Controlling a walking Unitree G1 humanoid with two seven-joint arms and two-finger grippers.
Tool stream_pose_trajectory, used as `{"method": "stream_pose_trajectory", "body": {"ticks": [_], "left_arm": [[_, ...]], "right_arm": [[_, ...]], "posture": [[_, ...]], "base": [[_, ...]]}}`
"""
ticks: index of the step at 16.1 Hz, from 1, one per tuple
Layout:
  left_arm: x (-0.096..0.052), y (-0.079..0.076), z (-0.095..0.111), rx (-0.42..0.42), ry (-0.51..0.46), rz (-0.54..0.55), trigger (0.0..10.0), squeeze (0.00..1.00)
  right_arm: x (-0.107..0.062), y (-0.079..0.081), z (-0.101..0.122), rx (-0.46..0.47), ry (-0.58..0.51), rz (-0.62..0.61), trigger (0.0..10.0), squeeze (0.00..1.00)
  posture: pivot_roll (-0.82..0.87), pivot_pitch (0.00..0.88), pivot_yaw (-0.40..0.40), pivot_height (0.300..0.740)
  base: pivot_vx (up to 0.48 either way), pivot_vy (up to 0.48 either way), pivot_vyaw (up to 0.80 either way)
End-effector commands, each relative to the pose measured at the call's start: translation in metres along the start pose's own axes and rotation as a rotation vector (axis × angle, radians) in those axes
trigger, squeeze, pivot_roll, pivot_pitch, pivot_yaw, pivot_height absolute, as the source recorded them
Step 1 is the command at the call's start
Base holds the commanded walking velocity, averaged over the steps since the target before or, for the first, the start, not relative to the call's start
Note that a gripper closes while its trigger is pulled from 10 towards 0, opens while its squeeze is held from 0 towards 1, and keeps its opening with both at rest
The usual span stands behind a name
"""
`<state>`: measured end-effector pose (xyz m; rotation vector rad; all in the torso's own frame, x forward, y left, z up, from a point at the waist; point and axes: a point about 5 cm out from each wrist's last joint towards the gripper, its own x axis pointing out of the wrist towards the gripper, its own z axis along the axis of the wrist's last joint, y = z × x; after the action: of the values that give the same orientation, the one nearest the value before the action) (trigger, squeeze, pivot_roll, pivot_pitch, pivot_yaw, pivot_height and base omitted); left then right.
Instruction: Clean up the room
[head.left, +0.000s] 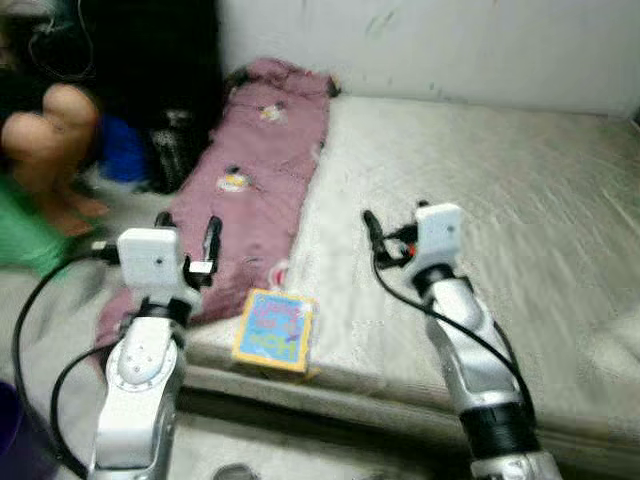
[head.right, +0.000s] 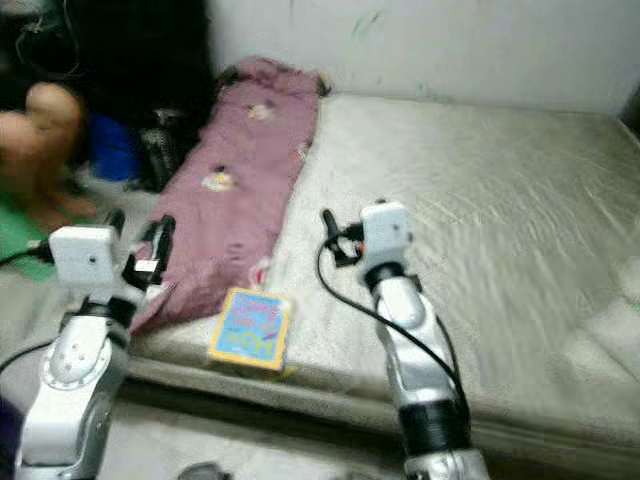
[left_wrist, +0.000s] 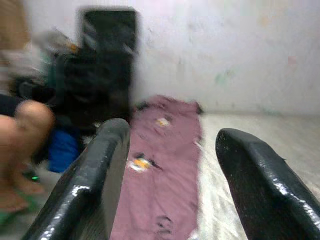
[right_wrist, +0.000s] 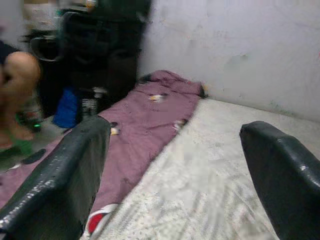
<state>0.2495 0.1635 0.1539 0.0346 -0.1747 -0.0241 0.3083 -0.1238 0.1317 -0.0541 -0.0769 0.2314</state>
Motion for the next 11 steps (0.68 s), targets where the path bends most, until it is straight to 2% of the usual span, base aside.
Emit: {"method": "stream_pose_trajectory", "body": {"ticks": [1,11], "left_arm": [[-0.0027,0.0038,-0.0039,0.01,0.022,0.015,10.0,0.0],[-0.0018,0.0028,-0.0037,0.002,0.019,0.017,10.0,0.0]], "right_arm": [[0.0016,0.0033,0.0017,0.001,-0.005,0.007,10.0,0.0],[0.0028,0.0017,0.0022,-0.005,-0.004,0.004,10.0,0.0]], "posture": [[0.07,0.0,-0.002,0.74],[0.06,0.0,-0.004,0.74]], "base": [[0.0,-0.364,0.0],[0.0,-0.471,0.0]]}}
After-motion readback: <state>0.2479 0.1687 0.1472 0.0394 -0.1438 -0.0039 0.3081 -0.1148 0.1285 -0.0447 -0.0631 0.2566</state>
